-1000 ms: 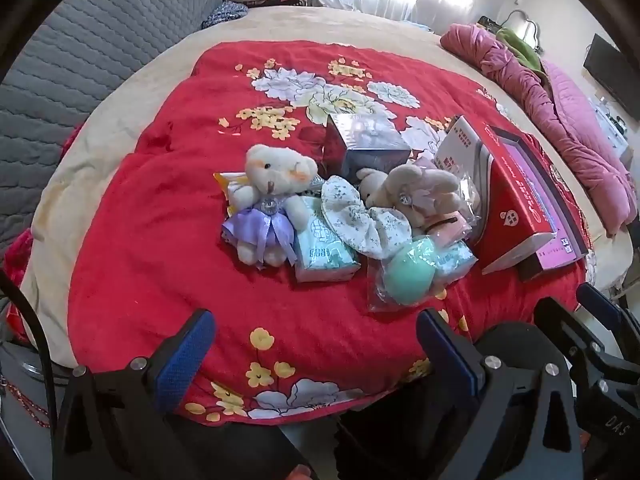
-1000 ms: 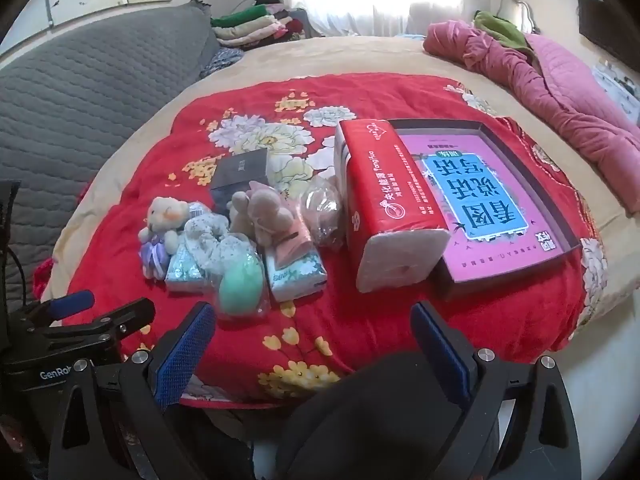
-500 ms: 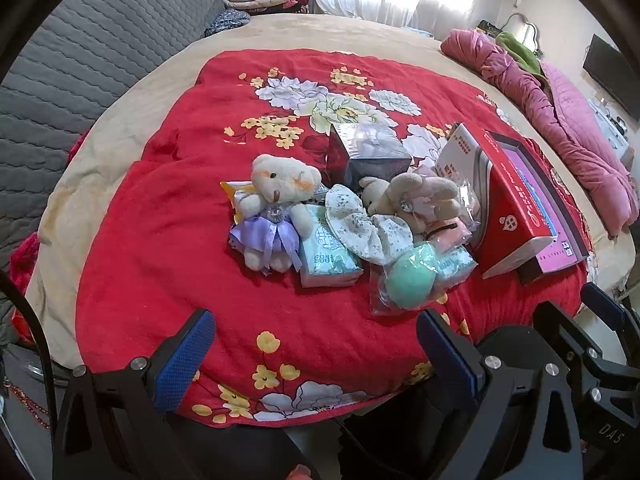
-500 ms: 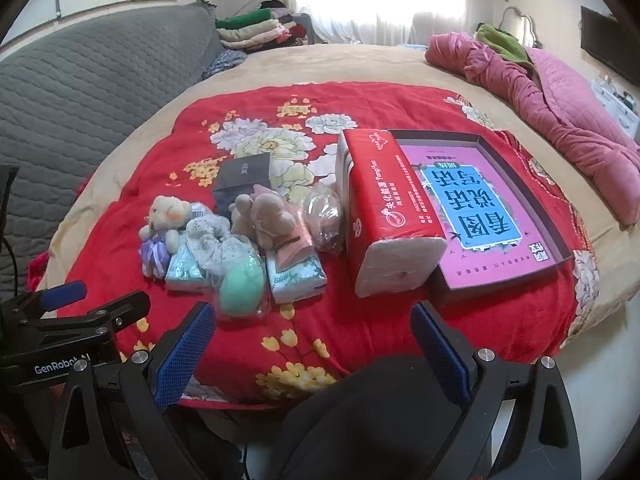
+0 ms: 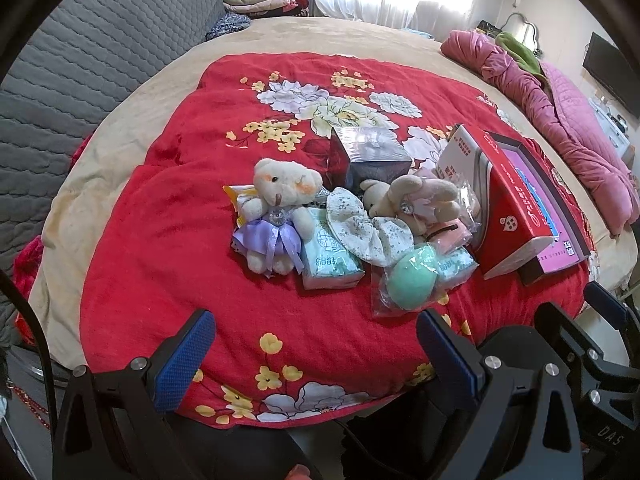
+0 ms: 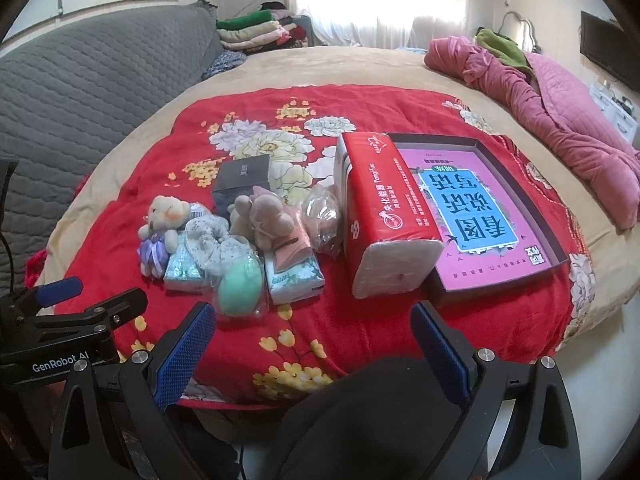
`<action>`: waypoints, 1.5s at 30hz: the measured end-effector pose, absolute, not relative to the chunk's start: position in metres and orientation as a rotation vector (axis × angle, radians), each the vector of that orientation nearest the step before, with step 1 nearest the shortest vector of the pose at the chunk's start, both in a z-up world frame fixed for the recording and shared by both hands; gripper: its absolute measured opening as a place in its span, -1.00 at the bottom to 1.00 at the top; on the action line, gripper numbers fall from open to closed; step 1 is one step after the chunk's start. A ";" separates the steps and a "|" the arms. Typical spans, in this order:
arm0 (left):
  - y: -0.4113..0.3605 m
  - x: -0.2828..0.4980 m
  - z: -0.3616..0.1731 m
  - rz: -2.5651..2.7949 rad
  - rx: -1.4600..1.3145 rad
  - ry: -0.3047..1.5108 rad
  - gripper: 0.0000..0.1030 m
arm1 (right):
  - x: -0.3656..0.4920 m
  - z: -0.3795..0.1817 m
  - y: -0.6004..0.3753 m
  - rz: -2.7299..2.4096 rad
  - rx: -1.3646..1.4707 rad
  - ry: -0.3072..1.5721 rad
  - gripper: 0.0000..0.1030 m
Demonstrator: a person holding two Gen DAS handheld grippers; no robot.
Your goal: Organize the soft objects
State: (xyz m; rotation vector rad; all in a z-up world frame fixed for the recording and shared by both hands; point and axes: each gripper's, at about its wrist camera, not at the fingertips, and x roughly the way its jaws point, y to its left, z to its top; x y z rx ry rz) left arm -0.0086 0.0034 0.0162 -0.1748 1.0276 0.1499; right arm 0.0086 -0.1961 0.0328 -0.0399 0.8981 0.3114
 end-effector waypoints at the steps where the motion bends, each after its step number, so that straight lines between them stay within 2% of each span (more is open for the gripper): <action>1: 0.003 -0.009 0.016 0.149 -0.176 1.027 0.97 | 0.008 0.033 -0.196 0.312 -0.039 0.898 0.90; 33: 0.006 -0.007 0.016 0.152 -0.169 1.029 0.97 | 0.009 0.030 -0.195 0.304 -0.061 0.898 0.90; 45: 0.027 -0.002 0.012 0.150 -0.267 1.052 0.97 | 0.012 0.026 -0.178 0.356 -0.089 0.886 0.90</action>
